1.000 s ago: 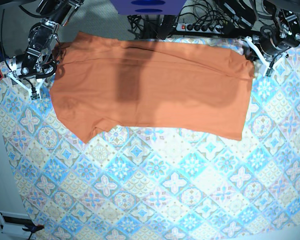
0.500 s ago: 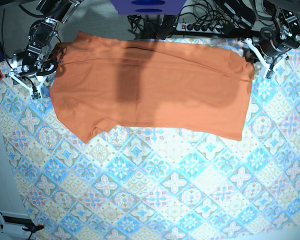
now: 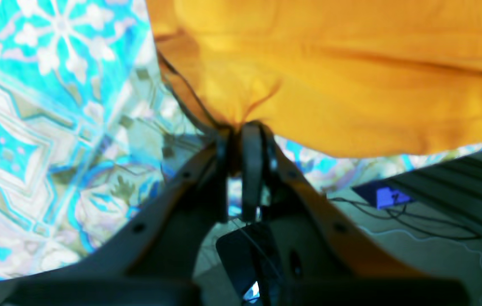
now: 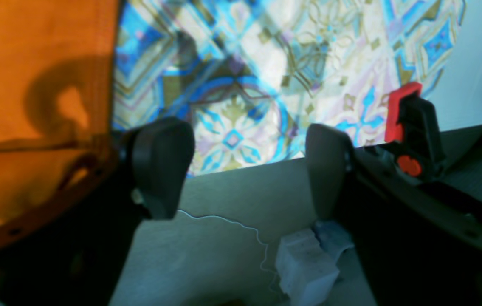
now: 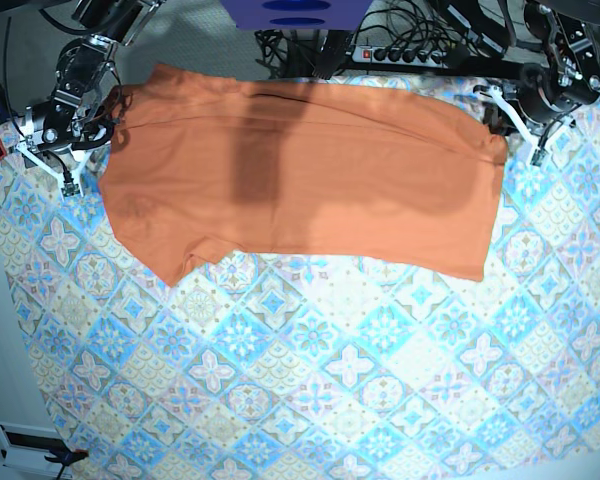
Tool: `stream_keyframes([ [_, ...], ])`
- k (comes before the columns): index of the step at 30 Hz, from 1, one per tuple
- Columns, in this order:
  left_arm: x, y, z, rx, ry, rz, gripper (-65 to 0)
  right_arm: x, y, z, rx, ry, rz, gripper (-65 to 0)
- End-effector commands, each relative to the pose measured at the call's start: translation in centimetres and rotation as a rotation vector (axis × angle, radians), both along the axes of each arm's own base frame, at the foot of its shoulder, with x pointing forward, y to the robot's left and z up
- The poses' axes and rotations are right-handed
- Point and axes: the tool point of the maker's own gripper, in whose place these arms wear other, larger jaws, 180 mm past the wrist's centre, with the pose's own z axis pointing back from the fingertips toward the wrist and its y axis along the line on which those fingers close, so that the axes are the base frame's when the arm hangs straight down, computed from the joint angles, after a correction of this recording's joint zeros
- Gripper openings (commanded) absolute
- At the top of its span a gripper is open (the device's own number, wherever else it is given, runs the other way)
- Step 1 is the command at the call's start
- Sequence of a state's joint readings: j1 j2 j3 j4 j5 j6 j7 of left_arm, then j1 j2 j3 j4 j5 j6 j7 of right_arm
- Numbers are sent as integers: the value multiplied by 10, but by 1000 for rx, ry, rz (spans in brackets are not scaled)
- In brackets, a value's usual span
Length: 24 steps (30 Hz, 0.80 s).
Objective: Fold the T-shirt properly
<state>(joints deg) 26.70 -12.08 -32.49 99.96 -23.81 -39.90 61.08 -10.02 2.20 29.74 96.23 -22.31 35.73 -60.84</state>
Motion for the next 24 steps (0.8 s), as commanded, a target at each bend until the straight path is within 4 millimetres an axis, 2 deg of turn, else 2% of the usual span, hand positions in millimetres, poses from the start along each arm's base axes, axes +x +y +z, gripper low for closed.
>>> stream_keyframes([
  [1, 7, 4, 8, 8, -32, -5, -650, 6, -8, 10, -30, -25, -1, -218],
  [13, 9, 4, 10, 8, -46, -5, -650, 6, -8, 9, -30, -23, 0, -218],
  [24, 24, 3, 17, 9, -84, -6, -650, 4, -8, 7, -27, -17, -2, -218],
])
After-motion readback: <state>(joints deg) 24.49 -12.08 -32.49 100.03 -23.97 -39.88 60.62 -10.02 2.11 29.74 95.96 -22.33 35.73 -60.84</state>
